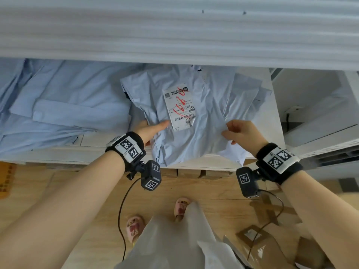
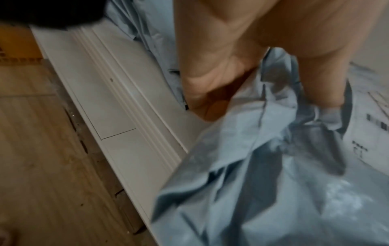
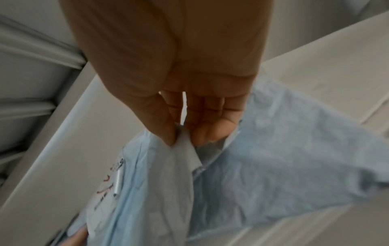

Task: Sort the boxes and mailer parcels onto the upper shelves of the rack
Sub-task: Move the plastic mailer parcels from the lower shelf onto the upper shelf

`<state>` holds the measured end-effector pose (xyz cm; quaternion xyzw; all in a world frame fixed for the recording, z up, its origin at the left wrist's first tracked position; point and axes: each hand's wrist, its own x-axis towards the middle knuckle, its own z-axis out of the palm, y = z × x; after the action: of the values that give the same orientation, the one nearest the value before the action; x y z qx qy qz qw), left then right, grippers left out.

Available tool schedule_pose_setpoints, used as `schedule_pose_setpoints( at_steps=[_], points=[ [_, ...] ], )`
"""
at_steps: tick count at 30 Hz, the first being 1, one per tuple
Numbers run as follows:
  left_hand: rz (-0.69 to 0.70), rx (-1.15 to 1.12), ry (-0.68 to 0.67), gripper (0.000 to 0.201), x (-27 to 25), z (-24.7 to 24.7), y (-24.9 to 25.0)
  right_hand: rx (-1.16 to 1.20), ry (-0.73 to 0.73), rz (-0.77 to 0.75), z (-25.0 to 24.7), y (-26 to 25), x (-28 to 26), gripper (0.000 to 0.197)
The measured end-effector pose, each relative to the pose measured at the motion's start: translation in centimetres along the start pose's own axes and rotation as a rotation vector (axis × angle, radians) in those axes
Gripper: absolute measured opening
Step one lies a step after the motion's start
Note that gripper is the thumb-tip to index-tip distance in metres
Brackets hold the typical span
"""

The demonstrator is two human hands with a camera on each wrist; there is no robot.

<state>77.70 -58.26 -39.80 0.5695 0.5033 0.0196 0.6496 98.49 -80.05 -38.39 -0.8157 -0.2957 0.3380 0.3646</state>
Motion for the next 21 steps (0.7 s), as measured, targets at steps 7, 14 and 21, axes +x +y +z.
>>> schedule_pose_setpoints(
  at_steps=[7, 14, 21],
  points=[
    [0.141, 0.175, -0.019, 0.036, -1.3, 1.6, 0.2, 0.061, 0.059, 0.001, -1.2, -1.0, 0.1, 0.03],
    [0.299, 0.359, -0.005, 0.025, -3.6, 0.7, -0.4, 0.18, -0.037, 0.142, -0.6, -3.7, 0.2, 0.04],
    [0.418, 0.435, -0.024, 0.022, -7.0, -4.2, -2.9, 0.122, -0.176, 0.028, 2.4, -6.1, -4.4, 0.026]
  ],
)
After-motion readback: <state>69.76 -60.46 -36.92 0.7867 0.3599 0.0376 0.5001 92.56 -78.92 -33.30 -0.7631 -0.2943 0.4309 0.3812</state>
